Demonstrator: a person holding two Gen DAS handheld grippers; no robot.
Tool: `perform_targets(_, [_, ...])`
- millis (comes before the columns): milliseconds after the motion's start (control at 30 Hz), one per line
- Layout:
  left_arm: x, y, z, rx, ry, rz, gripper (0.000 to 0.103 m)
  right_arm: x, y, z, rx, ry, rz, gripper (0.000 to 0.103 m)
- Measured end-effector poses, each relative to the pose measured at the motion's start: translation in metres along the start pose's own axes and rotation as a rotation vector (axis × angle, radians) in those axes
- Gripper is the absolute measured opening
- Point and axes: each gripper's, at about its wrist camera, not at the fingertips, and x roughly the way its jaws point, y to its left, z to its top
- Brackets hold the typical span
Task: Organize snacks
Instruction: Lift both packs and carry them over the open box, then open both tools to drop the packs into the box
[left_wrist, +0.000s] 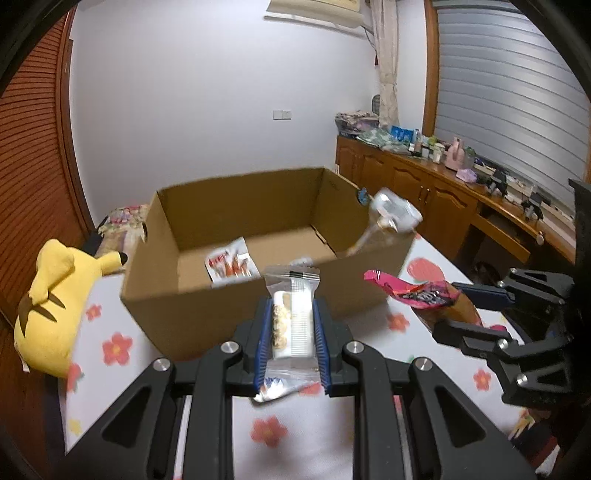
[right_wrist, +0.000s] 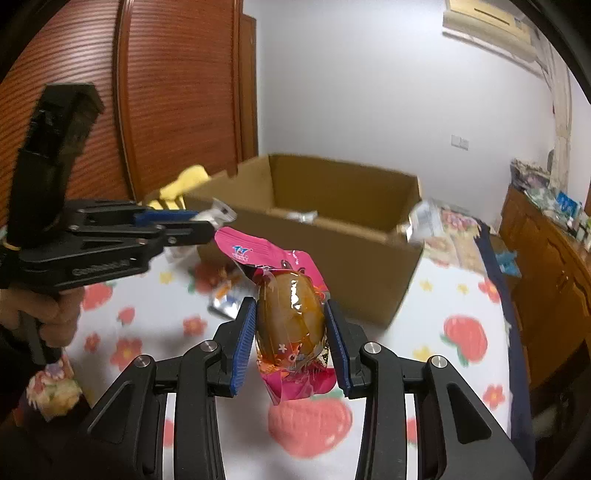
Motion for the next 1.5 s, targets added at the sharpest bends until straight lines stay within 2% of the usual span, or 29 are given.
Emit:
perform_targets(300, [0.028,0.029,0.035,-0.01,-0.018,0.033,0.021,0.018,-0.008,0.043,-0.032,-0.052,0.023,0.037])
perform_targets(533, [0.057,0.045,0.042,-0.031,0.011,0.043,0.021,0.045,-0.02,0.064,-0.029,-0.052,0.024,0.037])
perform_targets(800, [0.071,0.053,0.044,-0.03,0.023,0.047,0.024,0.067,-0.023,0.085,-0.039,-0.061,0.025,0.037])
perform_targets(1267, [0.056,0.051,0.032,-0.022,0.014,0.033,0.033,0.116,-0.033,0.094,-0.024,0.006,-0.02,0.037])
perform_targets(1500, [0.051,0.052,0.027,-0.027,0.018,0.02,0.035,0.123,-0.035,0.086,-0.004,0.029,-0.034,0.037])
